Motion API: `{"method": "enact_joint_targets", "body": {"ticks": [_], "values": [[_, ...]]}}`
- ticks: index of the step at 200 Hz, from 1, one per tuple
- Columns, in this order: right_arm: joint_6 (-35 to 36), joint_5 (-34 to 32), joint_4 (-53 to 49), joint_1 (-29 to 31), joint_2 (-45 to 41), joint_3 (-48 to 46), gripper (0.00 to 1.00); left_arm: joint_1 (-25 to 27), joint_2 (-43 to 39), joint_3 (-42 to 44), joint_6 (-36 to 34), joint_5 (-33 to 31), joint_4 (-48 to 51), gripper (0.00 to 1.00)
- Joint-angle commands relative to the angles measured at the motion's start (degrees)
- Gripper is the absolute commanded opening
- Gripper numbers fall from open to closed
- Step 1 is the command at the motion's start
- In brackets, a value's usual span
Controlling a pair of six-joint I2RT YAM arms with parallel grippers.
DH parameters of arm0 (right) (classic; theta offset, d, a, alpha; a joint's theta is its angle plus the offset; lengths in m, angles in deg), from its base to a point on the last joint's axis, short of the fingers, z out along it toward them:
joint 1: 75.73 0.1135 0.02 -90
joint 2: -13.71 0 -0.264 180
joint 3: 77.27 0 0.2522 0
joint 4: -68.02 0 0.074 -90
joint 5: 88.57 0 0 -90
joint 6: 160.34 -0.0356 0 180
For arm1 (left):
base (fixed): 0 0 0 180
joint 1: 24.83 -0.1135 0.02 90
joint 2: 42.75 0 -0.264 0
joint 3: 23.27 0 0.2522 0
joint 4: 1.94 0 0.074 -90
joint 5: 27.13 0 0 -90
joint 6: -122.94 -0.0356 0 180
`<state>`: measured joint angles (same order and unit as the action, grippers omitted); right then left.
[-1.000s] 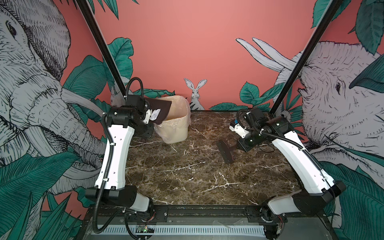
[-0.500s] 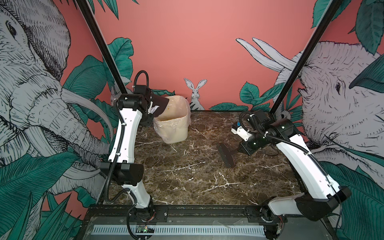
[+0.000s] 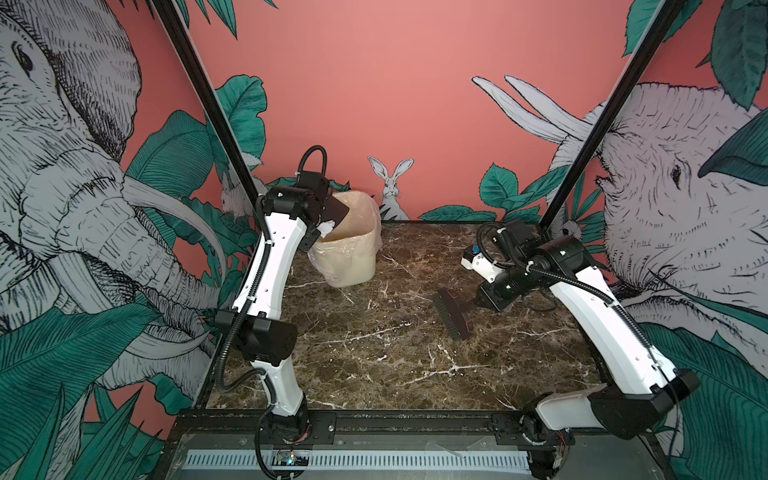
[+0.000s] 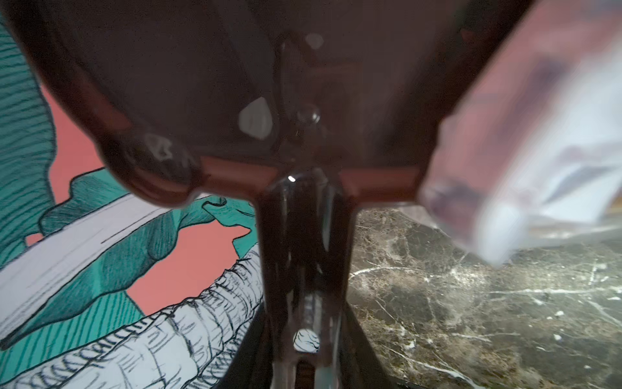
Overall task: Sweep away the paper scraps from the table
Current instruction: 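Tip the dustpan over the cream bin with the left gripper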
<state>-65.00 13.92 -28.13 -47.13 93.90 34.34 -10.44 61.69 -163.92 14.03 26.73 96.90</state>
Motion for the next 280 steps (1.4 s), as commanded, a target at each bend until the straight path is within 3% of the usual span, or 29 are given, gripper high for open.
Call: {"method": "enact_joint_targets", "body": {"ticks": [1,76,114,137,177,195,280], "values": [[0.1,1.0,-1.3,-0.1,0.2,2.3,0.00,0.5,-1.6,1.8,-3.4,-4.5,-1.7,0.00],[0.2,1.2,-2.0,-0.1,1.2,3.7,0.00,2.1,-3.9,6.6,-10.4,-7.7,-6.1,0.00],[0.1,1.2,-2.1,-0.1,1.7,4.5,0.00,4.7,-5.8,10.9,-18.4,-14.8,-13.7,0.00],[0.0,1.1,-2.1,-0.1,1.8,4.6,0.00,7.2,-8.4,16.7,-28.3,-20.2,-25.3,0.00],[0.0,0.5,-2.2,-0.1,1.3,4.8,0.00,10.6,-14.7,32.3,-55.1,-26.9,-55.9,0.00],[0.1,0.1,-2.4,0.0,1.1,4.5,0.00,10.7,-16.2,35.5,-62.4,-28.4,-63.7,0.00],[0.1,-0.8,-1.8,0.0,1.7,4.9,0.00,10.7,-18.9,37.9,-67.9,-28.3,-70.8,0.00]]}}
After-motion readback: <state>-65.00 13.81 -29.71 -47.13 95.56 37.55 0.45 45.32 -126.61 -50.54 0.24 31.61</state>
